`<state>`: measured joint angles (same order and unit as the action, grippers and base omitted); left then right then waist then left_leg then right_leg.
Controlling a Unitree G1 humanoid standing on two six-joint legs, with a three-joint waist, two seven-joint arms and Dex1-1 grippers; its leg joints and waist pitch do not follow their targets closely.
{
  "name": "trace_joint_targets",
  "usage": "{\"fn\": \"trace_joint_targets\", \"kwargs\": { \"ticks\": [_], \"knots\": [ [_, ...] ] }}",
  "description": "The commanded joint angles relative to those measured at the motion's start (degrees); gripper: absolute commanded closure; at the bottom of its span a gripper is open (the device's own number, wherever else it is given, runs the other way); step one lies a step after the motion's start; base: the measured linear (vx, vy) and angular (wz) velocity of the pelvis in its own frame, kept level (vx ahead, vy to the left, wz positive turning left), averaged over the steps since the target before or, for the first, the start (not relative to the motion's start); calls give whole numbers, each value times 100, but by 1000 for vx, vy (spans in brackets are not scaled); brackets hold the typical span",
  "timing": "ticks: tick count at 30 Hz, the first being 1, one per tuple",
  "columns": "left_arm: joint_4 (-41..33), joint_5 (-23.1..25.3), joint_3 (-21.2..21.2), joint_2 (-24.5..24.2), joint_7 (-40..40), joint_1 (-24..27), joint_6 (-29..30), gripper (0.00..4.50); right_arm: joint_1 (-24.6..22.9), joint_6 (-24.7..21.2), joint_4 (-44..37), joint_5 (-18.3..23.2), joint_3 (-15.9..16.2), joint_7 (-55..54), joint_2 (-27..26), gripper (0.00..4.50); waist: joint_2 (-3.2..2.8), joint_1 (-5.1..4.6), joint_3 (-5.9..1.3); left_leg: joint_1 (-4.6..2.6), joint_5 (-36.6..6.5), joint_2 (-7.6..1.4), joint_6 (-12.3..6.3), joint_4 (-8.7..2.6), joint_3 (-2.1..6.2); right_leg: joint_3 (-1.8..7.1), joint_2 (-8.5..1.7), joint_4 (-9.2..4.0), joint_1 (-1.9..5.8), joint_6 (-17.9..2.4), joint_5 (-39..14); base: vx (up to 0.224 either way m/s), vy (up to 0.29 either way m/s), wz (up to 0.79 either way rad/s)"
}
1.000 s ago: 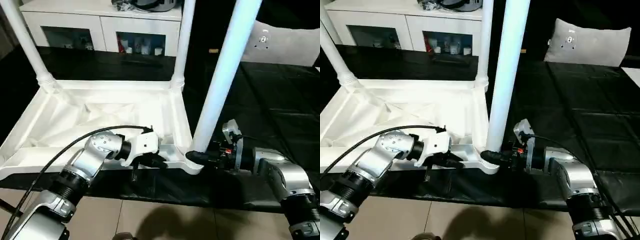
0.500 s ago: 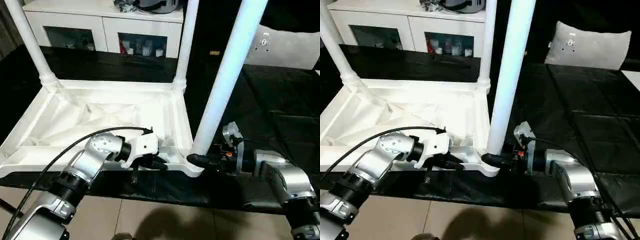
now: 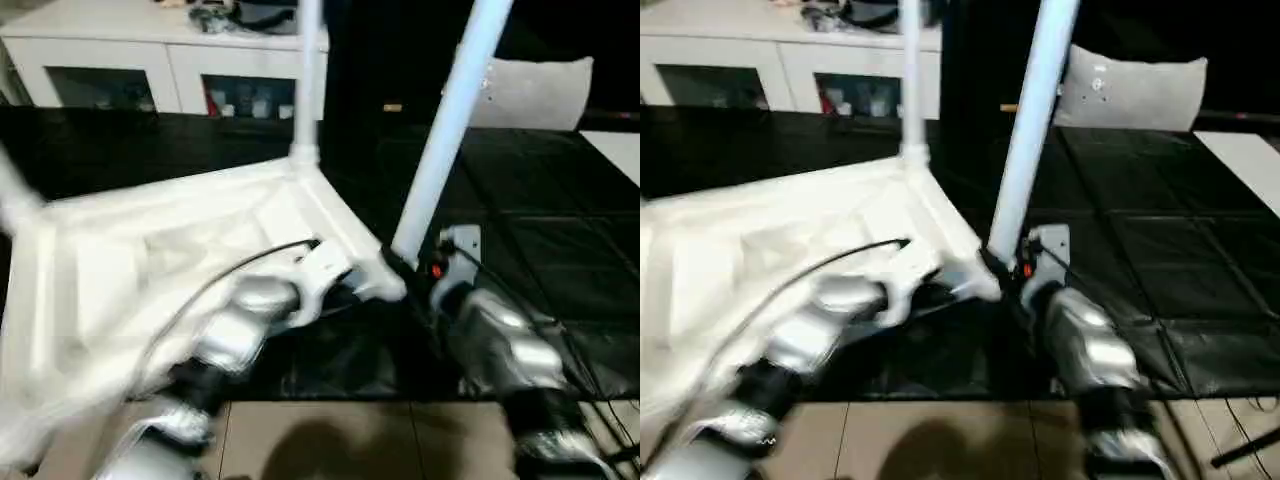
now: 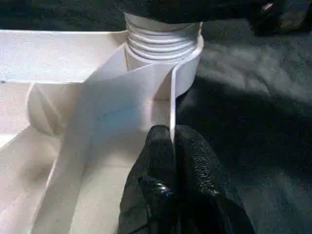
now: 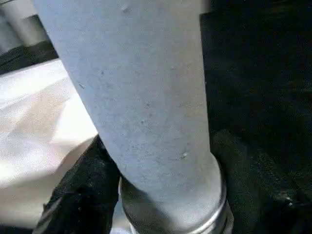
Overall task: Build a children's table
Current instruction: Rotate leg to tighten
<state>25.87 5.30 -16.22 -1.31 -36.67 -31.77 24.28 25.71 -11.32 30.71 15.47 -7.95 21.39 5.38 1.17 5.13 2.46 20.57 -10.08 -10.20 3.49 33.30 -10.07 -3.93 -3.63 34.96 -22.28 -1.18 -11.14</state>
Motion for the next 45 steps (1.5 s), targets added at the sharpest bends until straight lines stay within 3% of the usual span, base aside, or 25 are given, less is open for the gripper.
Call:
{"fn": "trace_joint_targets", "kwargs": {
  "ticks": [1,4,6,8,12,16,24,25,27,28,30,34,38,45],
  "knots": [
    [-225,-301,65,334,122,-144,-102,450,78,-19,363,49,-141,-460,-130,190,42,54,-328,-5,-1070,-280,-147,-375,118,302,-525,-504,235,-889,-1411,0,0,0],
    [-244,-115,-35,292,163,-124,-66,450,119,304,476,-153,-147,-614,-175,190,2,90,-373,51,-524,-258,-397,-329,103,292,-507,-409,283,-1042,-465,0,0,0],
    [-236,-93,-39,270,164,-127,-64,450,122,352,489,-172,-155,-629,-181,190,13,101,-379,52,-409,-257,-480,-315,96,288,-496,-380,294,-1113,-183,0,0,0],
    [-232,-47,-79,225,140,-128,-76,450,123,415,511,-158,-182,-600,-177,137,-14,91,-352,34,-601,-275,-494,-335,96,278,-490,-410,274,-1150,-329,0,0,0],
    [-192,25,-189,89,53,-130,-240,450,19,559,353,-13,-246,-318,-73,107,-11,99,-330,11,-966,-293,-367,-361,96,283,-497,-475,269,-1070,-918,0,0,0],
    [-88,77,-259,-188,-206,-152,-494,450,-85,692,131,143,-298,225,206,67,-24,159,-336,14,-907,-297,-359,-357,99,294,-508,-459,272,-1000,-865,0,0,0],
    [36,83,-471,-801,-1083,-112,-1098,450,-163,553,-65,265,-158,1402,867,8,-31,178,-358,32,-638,-296,-498,-322,94,290,-498,-392,290,-1127,-436,0,0,0],
    [74,59,-594,-1073,-1506,-83,-1376,450,-254,376,-210,250,81,1978,1148,8,-13,199,-357,39,-582,-287,-586,-313,101,276,-495,-387,298,-1165,-319,0,0,0],
    [120,43,-674,-1242,-1805,-75,-1648,450,-290,248,-273,275,201,2345,1293,8,-4,200,-349,36,-616,-295,-618,-315,88,282,-494,-383,288,-1143,-354,0,0,0],
    [120,43,-674,-1242,-1805,-75,-1648,450,-290,248,-273,275,201,2345,1293,8,-18,204,-342,29,-692,-306,-600,-322,89,282,-504,-394,278,-1146,-479,0,0,0],
    [99,-111,-827,-1599,-2675,-10,-2072,450,-344,19,-409,464,423,3213,1496,30,-19,236,-331,22,-845,-316,-547,-335,93,283,-519,-425,276,-1106,-829,0,0,0],
    [85,-208,-847,-1698,-2997,-10,-2144,450,-367,-161,-472,553,534,3596,1574,64,-31,258,-326,0,-900,-349,-434,-347,90,275,-511,-405,246,-1177,-837,0,0,0],
    [64,-335,-971,-1890,-3477,-36,-2264,450,-538,-560,-735,589,1033,4362,1850,93,-30,355,-331,-6,-869,-357,-433,-335,79,283,-517,-398,242,-1130,-861,0,0,0],
    [270,-291,-927,-1931,-3572,-82,-2446,450,-594,-816,-880,665,1080,4591,1862,150,-19,387,-322,-7,-1005,-352,-297,-346,91,283,-538,-438,225,-1019,-1283,0,0,0]
  ]
}}
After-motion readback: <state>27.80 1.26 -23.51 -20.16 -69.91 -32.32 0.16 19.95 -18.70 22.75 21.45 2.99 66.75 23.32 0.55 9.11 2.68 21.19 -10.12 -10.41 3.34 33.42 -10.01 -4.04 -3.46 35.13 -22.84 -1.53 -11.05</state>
